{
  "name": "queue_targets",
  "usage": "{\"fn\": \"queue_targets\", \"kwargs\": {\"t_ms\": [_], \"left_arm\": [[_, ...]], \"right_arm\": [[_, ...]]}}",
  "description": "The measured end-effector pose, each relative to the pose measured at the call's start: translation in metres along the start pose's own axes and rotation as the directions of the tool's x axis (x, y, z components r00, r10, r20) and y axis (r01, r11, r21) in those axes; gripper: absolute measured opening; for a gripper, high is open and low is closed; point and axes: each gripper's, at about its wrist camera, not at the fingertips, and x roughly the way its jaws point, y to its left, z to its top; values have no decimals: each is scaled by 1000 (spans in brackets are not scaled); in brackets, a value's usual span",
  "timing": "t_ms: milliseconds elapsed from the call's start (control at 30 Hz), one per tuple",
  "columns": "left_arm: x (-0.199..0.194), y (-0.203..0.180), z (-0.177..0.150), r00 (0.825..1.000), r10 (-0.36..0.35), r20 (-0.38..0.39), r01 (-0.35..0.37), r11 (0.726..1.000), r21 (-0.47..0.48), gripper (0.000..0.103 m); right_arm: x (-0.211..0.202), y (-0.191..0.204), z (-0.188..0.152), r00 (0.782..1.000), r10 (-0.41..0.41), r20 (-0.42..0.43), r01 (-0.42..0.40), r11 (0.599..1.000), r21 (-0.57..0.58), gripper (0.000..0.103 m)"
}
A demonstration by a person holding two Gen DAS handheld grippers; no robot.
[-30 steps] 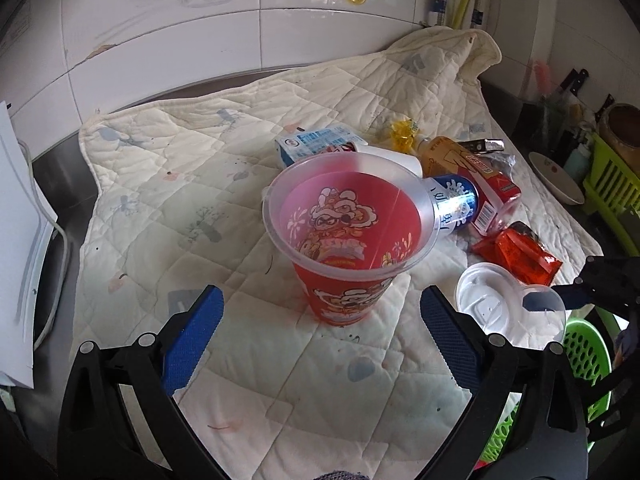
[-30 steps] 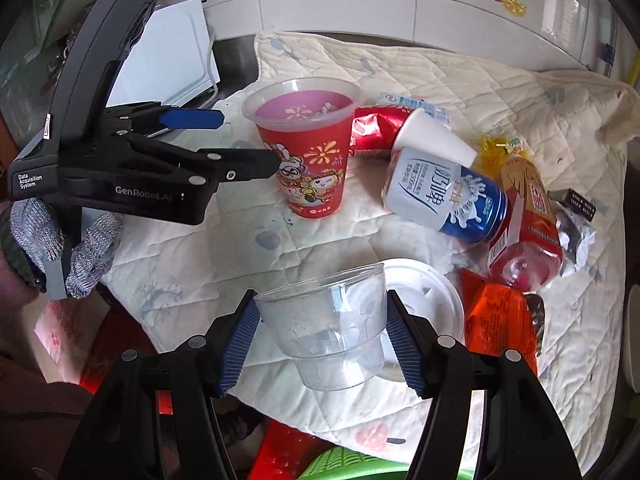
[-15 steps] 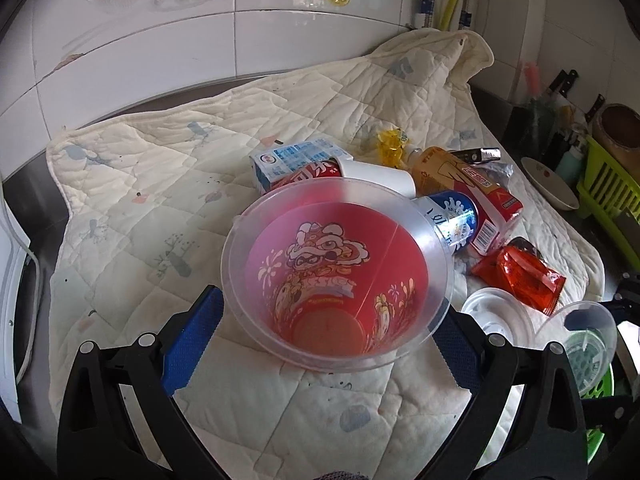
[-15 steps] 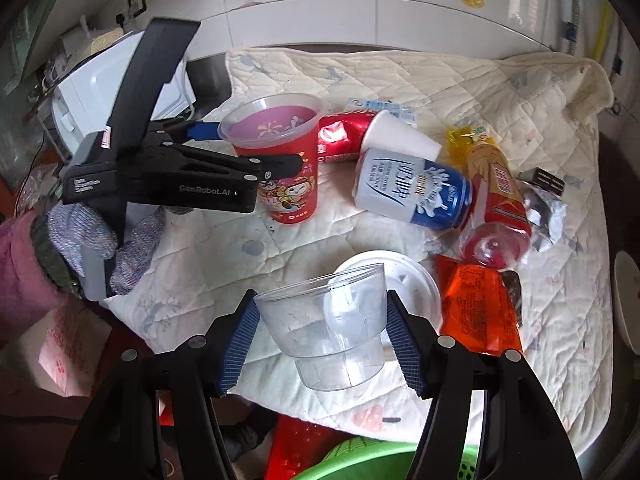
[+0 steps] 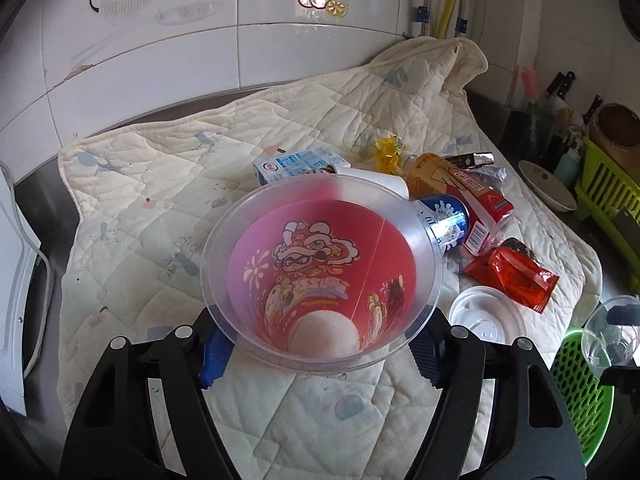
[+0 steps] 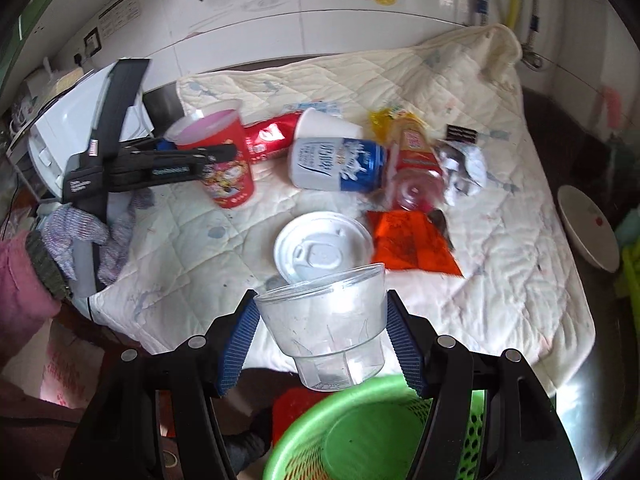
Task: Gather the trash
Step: 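Lift the clear cup with the right gripper while the left gripper grasps the red paper cup, then carry both cups over the green basket and open both grippers to drop them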
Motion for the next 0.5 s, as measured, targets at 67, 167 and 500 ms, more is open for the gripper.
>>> {"fn": "queue_targets", "kwargs": {"t_ms": [67,167,500], "left_arm": [[-14,-2,-2,1000,8,15,-8,1000,4,72],[-36,-10,-5,999,12,34,-13,1000,7,72],[-101,-73,-26,992,-97,76,96,995,23,72]], "right_arm": [[-6,-9,-12,1000,-10,-1,10,999,34,61],[-13,-19,-34,1000,-25,-13,25,998,64,61],[-41,-38,-102,998,-42,-43,47,991,126,62]]}}
